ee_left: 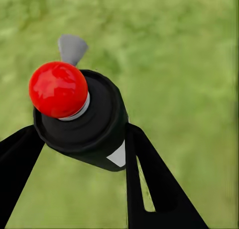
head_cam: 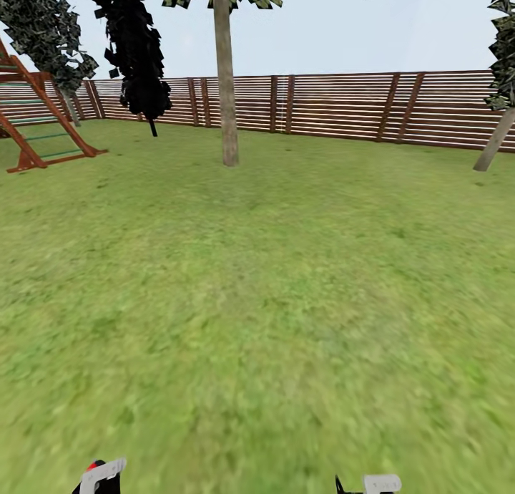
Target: In the garden, pick up the pesticide atomizer on the floor and spray pesticide onto both trees until each tree trunk is fully covered.
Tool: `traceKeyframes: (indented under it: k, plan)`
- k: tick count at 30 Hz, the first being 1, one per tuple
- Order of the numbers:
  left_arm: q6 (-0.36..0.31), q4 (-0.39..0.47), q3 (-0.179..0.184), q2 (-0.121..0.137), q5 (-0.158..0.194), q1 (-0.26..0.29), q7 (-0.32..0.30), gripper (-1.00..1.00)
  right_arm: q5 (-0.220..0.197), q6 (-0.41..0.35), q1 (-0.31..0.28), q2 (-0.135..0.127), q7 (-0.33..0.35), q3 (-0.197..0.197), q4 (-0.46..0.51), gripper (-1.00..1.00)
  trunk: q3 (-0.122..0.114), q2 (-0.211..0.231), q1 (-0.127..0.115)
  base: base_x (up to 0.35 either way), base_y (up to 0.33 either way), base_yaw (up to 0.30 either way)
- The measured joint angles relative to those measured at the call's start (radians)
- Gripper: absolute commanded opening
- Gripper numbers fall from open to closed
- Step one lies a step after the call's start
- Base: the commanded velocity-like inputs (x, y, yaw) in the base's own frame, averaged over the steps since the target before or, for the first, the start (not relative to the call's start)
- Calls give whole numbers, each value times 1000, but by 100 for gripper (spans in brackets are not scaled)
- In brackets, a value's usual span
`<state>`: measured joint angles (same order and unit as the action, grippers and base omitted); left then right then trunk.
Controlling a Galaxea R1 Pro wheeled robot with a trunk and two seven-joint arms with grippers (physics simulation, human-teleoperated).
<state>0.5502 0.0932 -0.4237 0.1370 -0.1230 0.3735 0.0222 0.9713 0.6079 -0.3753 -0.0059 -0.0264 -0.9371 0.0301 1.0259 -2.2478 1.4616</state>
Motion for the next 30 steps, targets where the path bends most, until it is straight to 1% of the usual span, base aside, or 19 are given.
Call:
traceKeyframes:
  k: [30]
  plan:
    - [0, 0, 0, 1, 0, 0, 0, -100, 0, 0, 0, 0, 0, 0, 0, 100, 0, 0, 0, 338, 0, 0]
